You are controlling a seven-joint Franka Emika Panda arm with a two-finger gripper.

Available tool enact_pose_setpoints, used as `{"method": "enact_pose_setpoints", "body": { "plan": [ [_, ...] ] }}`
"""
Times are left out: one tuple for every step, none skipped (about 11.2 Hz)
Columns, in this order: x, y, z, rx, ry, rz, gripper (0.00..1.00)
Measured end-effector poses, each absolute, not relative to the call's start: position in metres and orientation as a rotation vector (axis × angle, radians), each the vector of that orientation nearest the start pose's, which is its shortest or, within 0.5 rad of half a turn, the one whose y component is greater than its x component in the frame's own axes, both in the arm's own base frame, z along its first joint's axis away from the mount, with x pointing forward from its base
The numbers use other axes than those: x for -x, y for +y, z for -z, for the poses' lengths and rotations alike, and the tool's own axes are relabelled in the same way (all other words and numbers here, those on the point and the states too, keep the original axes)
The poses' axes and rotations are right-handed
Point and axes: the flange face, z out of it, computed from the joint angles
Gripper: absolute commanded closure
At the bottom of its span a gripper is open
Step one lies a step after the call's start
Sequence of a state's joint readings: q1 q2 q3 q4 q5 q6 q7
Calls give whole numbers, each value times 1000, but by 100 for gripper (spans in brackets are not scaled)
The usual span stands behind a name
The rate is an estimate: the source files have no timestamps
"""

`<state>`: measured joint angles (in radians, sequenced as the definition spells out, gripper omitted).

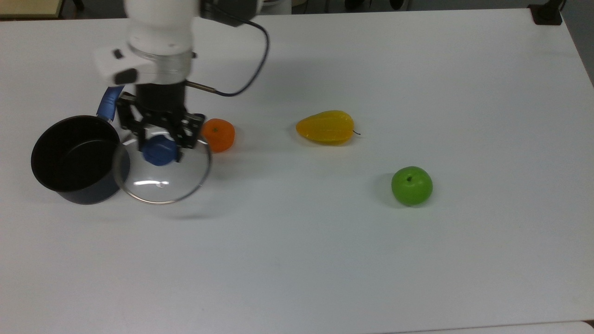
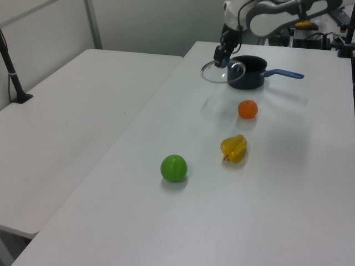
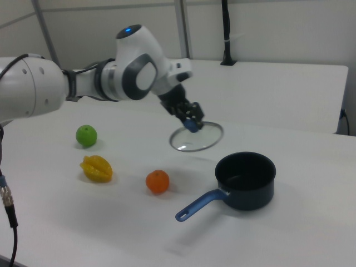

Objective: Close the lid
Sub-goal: 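Lift the glass lid and carry it over the black saucepan, then lower the glass lid onto the saucepan rim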

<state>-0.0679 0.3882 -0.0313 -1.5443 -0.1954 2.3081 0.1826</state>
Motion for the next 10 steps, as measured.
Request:
{"method": "enact_pose_setpoints", "body": {
  "plan": [
    [-698, -102, -472, 3247, 298, 622, 54],
    [-693, -135, -472, 3263, 318, 611, 54],
    [-686, -166, -471, 3276, 340, 599, 54],
    [-678, -196, -469, 3249, 409, 586, 53],
    [-671, -221, -467, 3189, 472, 577, 53],
    [-664, -240, -466, 3142, 475, 574, 53],
    [-661, -249, -463, 3117, 466, 572, 53],
    [-660, -251, -460, 3110, 465, 565, 53],
    [-662, -249, -456, 3109, 461, 569, 53],
    [-665, -249, -450, 3108, 457, 578, 53]
  ]
}}
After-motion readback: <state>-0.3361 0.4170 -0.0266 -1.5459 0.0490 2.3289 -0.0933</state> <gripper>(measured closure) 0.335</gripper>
